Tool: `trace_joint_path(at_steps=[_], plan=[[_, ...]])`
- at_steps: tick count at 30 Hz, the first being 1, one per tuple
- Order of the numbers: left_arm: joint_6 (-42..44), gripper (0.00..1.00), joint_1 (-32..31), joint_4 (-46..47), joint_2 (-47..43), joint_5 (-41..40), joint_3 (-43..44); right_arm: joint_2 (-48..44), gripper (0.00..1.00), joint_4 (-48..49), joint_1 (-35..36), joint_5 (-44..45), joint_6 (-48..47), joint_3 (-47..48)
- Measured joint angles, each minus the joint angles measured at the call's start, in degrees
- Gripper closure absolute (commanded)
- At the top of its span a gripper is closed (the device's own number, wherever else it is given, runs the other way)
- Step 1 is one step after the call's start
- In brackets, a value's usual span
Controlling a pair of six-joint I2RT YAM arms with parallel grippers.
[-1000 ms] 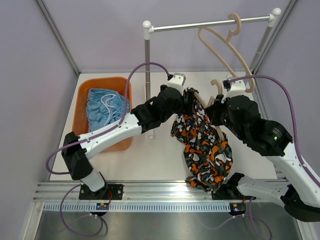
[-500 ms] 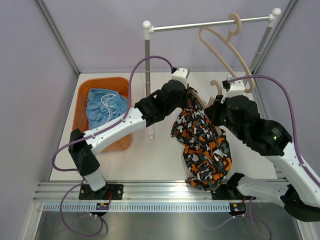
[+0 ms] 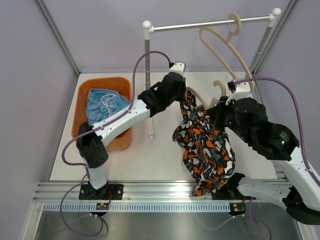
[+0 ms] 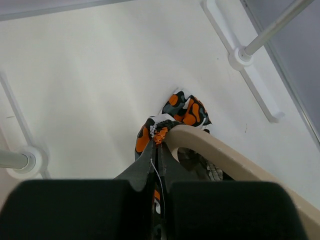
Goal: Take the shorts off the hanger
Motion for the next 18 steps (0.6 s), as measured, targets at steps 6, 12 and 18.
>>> trace_joint_path(at_steps=[6,12,18], plan=[[-0.1,1.0,0.3,-0.1,0.8,1.6,-1.1,-0.2,1.0,0.0,0.0,0.4,0.0,0.0],[-0.5,1.0,0.3,2.3,-1.5,4.4,-7.8,-0.2,1.0,0.0,0.0,1.5,-0.1,0.0],[0.2,1.0,-2.1,2.8,-7.3,5.8,-13.5,0.0,1.0,1.1,0.0,3.8,-0.5,0.0]])
